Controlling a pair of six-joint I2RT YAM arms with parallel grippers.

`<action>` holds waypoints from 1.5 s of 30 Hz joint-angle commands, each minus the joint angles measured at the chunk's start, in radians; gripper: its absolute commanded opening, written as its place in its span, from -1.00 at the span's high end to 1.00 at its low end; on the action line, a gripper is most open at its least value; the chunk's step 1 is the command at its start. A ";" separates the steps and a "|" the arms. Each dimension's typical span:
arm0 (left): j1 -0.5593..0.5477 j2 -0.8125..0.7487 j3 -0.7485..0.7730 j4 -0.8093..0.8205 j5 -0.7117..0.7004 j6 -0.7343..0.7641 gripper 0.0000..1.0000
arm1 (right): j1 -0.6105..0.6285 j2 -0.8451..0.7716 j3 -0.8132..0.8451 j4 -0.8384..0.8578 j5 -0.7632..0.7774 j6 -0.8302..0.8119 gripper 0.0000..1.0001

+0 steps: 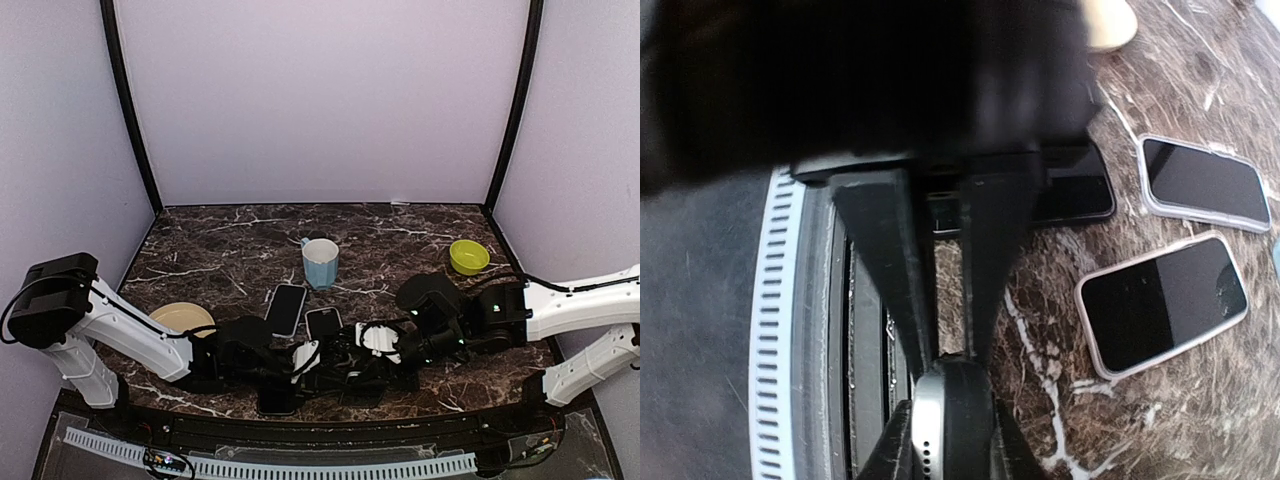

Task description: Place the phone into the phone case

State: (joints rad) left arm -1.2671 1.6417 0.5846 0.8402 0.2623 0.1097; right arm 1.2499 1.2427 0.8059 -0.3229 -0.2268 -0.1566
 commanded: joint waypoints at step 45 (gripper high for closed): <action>0.003 0.241 0.102 0.248 -0.014 0.032 0.12 | -0.020 -0.059 -0.017 0.063 0.079 0.039 0.03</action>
State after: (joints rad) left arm -1.2652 1.8816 0.6579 1.0237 0.2108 0.1345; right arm 1.2358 1.2167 0.7692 -0.2855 -0.1230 -0.1364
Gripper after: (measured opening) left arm 0.467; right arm 0.474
